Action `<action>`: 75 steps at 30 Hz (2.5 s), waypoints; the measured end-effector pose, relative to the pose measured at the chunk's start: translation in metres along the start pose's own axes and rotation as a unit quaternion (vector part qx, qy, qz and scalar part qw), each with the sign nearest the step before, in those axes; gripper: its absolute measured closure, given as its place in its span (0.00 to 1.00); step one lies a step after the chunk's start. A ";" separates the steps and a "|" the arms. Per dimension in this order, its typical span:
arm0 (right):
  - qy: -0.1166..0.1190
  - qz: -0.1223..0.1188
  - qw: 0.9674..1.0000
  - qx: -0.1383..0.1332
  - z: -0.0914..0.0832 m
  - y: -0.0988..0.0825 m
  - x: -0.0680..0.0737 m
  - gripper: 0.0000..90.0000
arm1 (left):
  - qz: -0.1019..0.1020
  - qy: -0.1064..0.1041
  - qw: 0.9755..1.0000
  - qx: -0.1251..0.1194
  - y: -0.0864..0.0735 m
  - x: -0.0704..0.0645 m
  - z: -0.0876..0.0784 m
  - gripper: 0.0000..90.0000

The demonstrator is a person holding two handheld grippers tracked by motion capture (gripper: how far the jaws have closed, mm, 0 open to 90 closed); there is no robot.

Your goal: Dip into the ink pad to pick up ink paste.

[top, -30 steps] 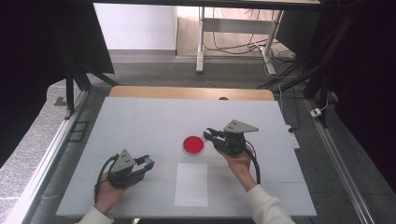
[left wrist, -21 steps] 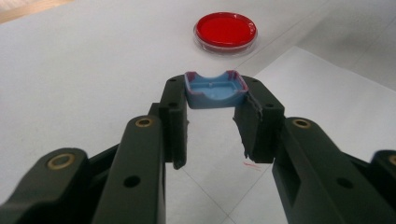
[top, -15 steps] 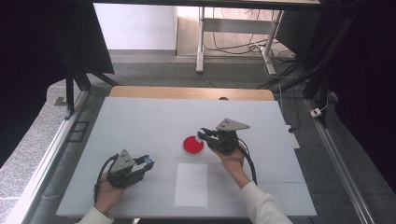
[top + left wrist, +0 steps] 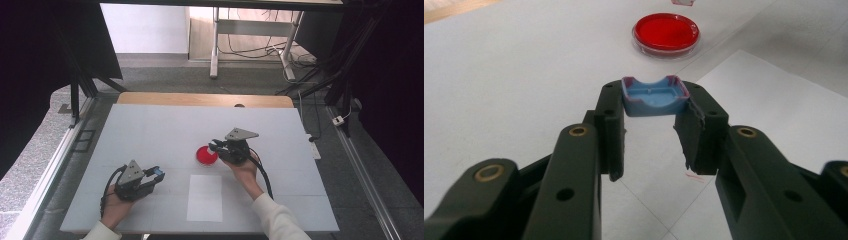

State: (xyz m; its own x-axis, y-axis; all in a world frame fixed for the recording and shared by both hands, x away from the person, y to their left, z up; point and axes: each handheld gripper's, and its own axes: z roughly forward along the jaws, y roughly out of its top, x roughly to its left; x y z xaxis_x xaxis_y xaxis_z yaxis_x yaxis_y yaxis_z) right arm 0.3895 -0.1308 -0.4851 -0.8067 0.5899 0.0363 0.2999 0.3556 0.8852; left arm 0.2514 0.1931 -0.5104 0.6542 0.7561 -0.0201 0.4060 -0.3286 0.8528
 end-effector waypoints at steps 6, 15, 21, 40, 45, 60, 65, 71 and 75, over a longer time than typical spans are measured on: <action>0.002 -0.003 1.000 0.014 0.006 -0.002 -0.001 0.83 | -0.001 0.000 1.000 0.000 0.000 0.000 0.000 0.72; 0.003 -0.010 1.000 0.028 0.013 -0.005 0.000 0.83 | 0.000 0.000 1.000 0.001 0.000 -0.001 0.002 0.72; 0.004 -0.017 0.999 0.036 0.018 -0.007 0.002 0.83 | -0.001 0.000 1.000 0.002 0.000 0.000 0.001 0.72; 0.005 -0.021 0.999 0.047 0.025 -0.011 0.004 0.83 | 0.000 0.000 1.000 0.002 -0.001 0.000 0.001 0.72; 0.006 -0.020 0.999 0.047 0.025 -0.011 0.004 0.83 | 0.000 0.000 1.000 0.002 -0.001 0.000 0.001 0.72; 0.002 -0.025 0.998 0.060 0.027 -0.013 0.004 0.83 | 0.001 0.001 1.000 0.002 -0.001 -0.001 0.001 0.72; 0.002 -0.026 0.998 0.061 0.027 -0.013 0.004 0.83 | 0.002 0.000 1.000 0.003 -0.001 -0.001 0.002 0.72; 0.001 -0.024 0.998 0.061 0.027 -0.013 0.004 0.83 | 0.002 0.001 1.000 0.003 -0.001 -0.001 0.002 0.72; 0.000 -0.023 0.998 0.061 0.027 -0.013 0.004 0.83 | 0.001 0.001 1.000 0.002 -0.001 -0.001 0.001 0.72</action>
State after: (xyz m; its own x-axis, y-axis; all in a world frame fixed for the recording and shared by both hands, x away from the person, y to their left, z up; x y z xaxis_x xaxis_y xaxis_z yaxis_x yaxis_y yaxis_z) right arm 0.3956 -0.1135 -0.5088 -0.8208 0.5712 -0.0030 0.3224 0.4677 0.8230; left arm 0.2513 0.1920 -0.5117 0.6539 0.7564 -0.0170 0.4070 -0.3327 0.8507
